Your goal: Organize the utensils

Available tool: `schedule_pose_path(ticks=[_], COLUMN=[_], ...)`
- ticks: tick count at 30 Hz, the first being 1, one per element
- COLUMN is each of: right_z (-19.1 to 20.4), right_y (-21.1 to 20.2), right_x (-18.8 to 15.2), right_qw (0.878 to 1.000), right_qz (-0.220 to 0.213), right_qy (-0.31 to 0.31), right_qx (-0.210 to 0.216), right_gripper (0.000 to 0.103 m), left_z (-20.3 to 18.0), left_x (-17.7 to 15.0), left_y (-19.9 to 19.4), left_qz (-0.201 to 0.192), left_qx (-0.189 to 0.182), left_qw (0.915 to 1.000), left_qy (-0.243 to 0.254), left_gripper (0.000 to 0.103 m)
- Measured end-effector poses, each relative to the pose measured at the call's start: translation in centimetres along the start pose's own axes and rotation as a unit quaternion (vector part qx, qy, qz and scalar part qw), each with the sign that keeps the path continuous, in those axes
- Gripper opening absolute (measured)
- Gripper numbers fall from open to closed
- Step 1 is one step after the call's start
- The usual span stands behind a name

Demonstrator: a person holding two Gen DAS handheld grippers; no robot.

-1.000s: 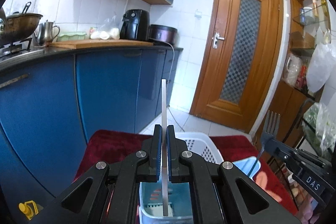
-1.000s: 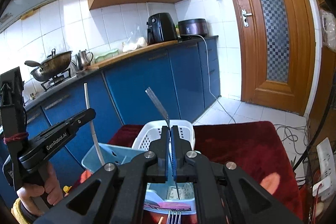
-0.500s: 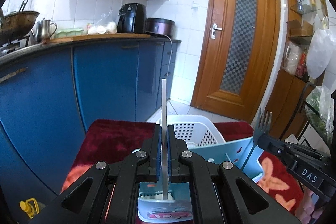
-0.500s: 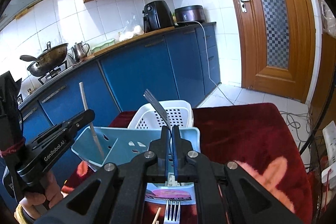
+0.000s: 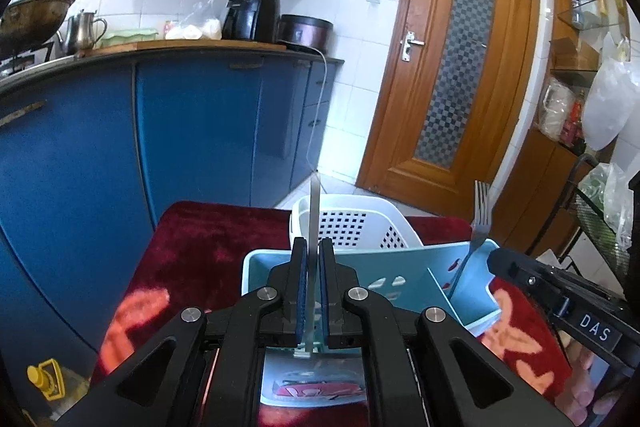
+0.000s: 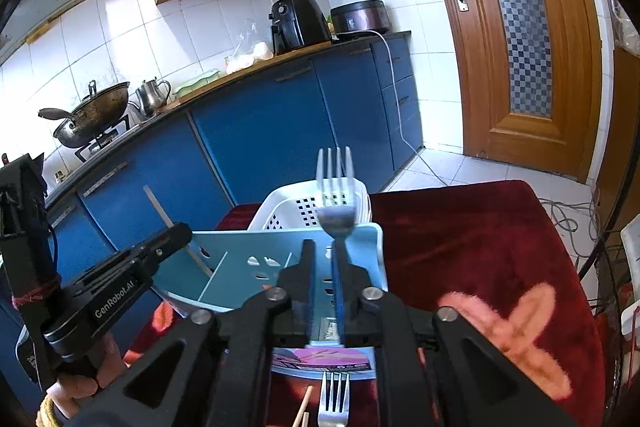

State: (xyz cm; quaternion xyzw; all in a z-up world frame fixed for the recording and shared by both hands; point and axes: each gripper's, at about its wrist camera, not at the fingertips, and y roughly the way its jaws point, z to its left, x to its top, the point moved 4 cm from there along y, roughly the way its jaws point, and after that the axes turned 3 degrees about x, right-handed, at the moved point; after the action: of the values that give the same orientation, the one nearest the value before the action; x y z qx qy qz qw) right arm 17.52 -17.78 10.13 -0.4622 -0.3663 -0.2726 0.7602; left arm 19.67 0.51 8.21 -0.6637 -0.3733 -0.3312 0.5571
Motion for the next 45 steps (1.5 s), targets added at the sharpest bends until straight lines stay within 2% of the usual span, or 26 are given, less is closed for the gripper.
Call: schedule_pose_path(ticks=[2,7,10,12,13,20,33,45], right_z=[0.1,0.3,0.5,0.8,0.9,1.3,1.9,0.8], right_y=[-0.3,-1.4,-2.2,-2.7,-2.9,-5.1,-8.3,-8.1], right_x=[0.1,0.4,0.4,0.5,0.6,0.4,-2.1,-6.2], right_qw=[1.0,1.0,1.0,1.0,0.999,0.999,1.0,0.999], right_qz=[-0.002,-0.014,-0.02,-0.024,-0.026,-0.033,-0.022,0.032], right_qy=[0.005,0.007,0.008,0.008,0.008,0.01,0.005,0.03], right_qx=[0.006,0.013,0.017,0.017,0.017,0.023,0.016,0.006], right_gripper=[0.024,0.024,0.025,0.025,0.025,0.025,0.025,0.025], left_z=[-0.1,-0.2,-0.7,-1.1,-1.2,-2.2,-2.4,-1.4], left_x=[0.0,-0.1,0.1,0.2,0.3,0.2,-1.8,-5.6], left_y=[-0.3,-1.4,-2.3,-3.1,-3.5,-6.2,-9.6,-9.7], left_qz=[0.003,0.011,0.01,0.003,0.001,-0.004,0.016,0.07], left_qx=[-0.006,-0.022,-0.023,-0.023,-0.022,-0.027,-0.025,-0.019], left_qw=[1.0,0.9996,0.9997,0.9997,0.9997,0.9994,0.9991,0.9972], left_qy=[-0.005,-0.016,-0.007,0.0,0.002,0.021,0.029,0.016], left_gripper=[0.008,0.01,0.02,0.031,0.033,0.033,0.033,0.033])
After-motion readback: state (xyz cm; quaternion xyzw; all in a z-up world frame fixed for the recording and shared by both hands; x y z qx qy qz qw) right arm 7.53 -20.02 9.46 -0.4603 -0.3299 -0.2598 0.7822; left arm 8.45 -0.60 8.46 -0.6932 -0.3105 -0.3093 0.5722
